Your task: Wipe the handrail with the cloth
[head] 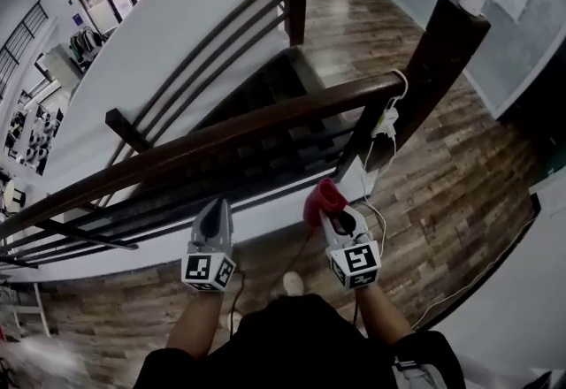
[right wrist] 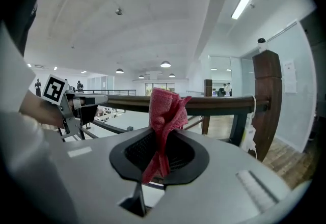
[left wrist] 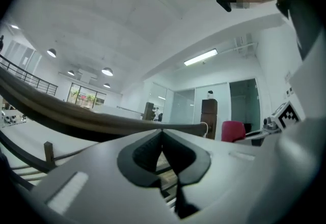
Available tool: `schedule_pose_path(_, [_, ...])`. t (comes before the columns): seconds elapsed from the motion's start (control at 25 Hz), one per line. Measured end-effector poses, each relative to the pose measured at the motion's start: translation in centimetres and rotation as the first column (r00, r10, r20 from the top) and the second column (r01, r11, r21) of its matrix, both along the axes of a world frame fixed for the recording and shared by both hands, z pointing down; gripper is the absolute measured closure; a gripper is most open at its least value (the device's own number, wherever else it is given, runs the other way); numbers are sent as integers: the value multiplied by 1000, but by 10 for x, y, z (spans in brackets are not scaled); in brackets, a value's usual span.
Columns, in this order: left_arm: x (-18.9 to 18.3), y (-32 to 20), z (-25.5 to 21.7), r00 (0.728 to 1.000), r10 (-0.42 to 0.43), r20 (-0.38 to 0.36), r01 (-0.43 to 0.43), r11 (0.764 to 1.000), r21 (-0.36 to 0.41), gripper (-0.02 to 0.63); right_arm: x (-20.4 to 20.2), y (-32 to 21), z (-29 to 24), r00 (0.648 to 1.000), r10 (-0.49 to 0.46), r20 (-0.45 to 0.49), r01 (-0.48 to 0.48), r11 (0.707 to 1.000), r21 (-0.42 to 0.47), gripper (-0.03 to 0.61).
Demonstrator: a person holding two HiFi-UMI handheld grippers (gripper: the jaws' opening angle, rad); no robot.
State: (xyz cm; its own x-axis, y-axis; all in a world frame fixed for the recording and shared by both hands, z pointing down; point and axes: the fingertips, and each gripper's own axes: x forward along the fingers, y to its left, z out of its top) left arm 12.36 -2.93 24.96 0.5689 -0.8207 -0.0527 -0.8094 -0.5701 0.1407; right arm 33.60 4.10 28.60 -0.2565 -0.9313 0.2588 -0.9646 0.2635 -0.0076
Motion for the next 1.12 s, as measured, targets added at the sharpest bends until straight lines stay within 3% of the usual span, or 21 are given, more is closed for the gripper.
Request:
schedule_pose_path(0.12, [-53, 3, -16, 998, -54, -27, 54, 998, 32, 614, -28, -2, -21, 1000, -10, 19, 9, 999, 49, 535])
schedule_pose_path(0.28, [-128, 21, -22, 989, -123, -82, 125, 992, 20, 614, -83, 4, -34, 998, -49, 32, 47, 996, 78, 535])
schedule_pose_path(0.52, [-222, 52, -23, 986, -141, -89, 144, 989, 23, 614, -169, 20, -51, 991, -69, 118, 59, 995, 86, 535])
schedule_pose_path(0.8, [-269, 91, 13, 993, -99, -64, 100, 995, 9, 614, -217, 53, -37, 994, -78, 83, 68, 991, 116, 535])
schedule_pose_path(1.0, [-302, 82, -18, 989, -133, -64, 135, 990, 32, 614, -242, 38, -70, 991, -108, 84, 94, 984, 154, 535])
schedule_pose_path(1.12, [-302, 81, -31, 988, -141, -67, 146, 987, 69, 614, -239, 31, -77, 987, -132, 94, 113, 977, 181, 535])
